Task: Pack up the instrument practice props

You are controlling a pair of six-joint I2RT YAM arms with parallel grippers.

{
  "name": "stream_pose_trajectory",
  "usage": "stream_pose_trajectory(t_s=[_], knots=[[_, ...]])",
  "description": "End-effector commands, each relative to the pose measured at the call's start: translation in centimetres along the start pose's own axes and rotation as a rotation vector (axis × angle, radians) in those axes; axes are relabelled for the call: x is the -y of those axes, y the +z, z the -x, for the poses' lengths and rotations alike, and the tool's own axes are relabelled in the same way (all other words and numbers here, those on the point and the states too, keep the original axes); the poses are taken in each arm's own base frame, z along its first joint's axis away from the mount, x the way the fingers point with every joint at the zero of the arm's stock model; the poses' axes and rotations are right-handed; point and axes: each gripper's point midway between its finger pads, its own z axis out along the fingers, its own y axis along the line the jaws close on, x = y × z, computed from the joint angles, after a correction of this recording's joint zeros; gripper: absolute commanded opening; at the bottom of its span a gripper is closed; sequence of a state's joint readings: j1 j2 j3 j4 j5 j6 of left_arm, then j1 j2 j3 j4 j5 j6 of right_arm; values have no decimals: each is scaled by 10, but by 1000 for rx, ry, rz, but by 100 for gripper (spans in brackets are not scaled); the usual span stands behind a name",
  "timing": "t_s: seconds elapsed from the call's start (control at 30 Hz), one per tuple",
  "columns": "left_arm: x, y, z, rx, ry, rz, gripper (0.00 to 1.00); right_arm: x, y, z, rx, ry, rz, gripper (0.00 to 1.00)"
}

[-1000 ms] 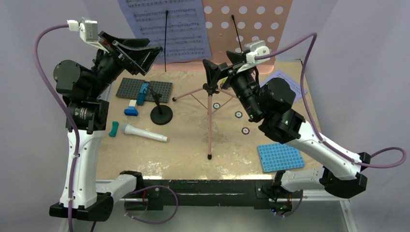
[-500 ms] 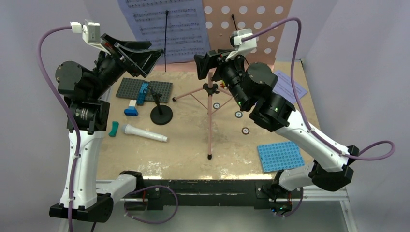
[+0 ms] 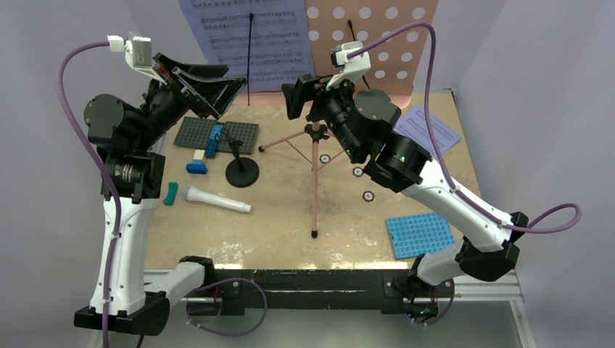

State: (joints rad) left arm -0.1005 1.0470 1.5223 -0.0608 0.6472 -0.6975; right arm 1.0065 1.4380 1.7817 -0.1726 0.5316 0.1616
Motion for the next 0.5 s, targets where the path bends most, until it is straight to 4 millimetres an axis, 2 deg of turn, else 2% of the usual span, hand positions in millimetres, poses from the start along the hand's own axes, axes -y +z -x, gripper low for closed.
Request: stream_pose_trajectory(t_s=[0.0, 0.3, 0.47], knots=[[10, -2, 4, 15, 2, -38, 83, 0, 1, 26, 69, 40, 15, 79], [11, -3, 3, 11, -2, -41, 83, -11, 2, 30, 82, 40, 71, 61], [15, -2, 9, 32, 13, -61, 83, -13, 2, 30, 85, 39, 82, 45]])
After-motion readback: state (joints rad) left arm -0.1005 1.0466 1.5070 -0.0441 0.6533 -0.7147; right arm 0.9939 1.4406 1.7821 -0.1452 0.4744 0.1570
